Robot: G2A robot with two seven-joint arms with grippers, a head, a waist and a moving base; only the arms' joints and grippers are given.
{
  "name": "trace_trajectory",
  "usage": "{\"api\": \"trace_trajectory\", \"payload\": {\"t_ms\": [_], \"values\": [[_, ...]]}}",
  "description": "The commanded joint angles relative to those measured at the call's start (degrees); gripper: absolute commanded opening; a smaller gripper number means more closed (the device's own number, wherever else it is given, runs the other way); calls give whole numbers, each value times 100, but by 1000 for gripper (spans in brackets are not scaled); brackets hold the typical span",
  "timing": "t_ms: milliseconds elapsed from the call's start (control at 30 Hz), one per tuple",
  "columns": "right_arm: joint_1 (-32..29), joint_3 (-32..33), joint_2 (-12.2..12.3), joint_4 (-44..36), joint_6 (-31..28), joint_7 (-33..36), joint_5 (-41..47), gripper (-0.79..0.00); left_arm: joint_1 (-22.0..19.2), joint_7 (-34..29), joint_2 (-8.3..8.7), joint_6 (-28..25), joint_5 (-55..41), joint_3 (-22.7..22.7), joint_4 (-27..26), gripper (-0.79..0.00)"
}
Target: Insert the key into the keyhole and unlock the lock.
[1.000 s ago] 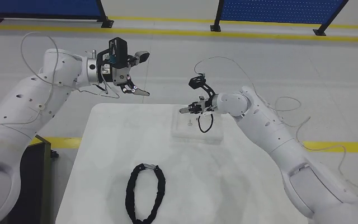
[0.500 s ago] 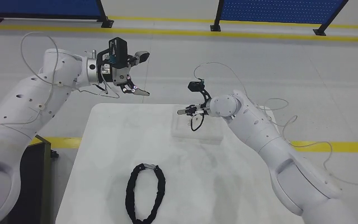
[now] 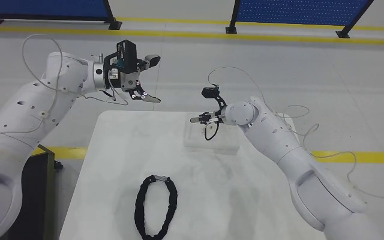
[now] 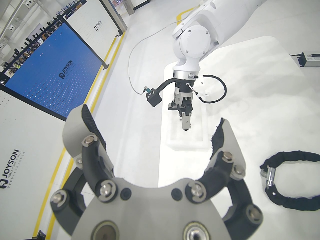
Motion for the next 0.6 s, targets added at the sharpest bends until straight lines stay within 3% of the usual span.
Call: {"api": "trace_trajectory", "payload": {"t_ms": [0,100,333,567], "values": [[-93,6,9,-59,149,-139,-111,0,0,0,0,0,-1,0,0,0],[-228,-69,33,-358,461,-132,-502,0,0,0,0,0,-1,0,0,0],[-640,-109,135,-1396,2029,-185,-1411,0,0,0,0,0,-1,0,0,0],[-978,-36,239,-1972,2856,25,-2045,0,0,0,0,0,-1,0,0,0]]}}
